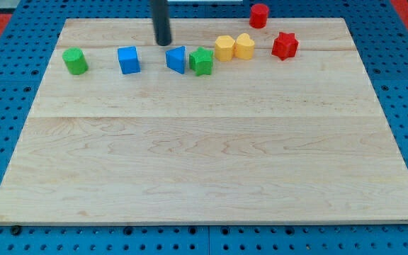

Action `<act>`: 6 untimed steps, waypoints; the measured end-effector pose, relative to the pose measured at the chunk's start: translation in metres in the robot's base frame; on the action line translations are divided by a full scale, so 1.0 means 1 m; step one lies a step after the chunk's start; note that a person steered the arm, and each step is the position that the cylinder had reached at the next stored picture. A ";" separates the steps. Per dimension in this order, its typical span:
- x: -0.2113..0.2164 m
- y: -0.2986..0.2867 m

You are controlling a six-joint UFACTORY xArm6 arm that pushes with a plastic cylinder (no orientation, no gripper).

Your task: Move the yellow heart to the bottom of the red star

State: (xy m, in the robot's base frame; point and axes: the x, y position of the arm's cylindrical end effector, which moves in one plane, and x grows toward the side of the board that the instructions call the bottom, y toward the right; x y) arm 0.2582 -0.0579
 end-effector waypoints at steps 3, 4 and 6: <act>0.011 0.128; 0.020 0.157; 0.035 0.175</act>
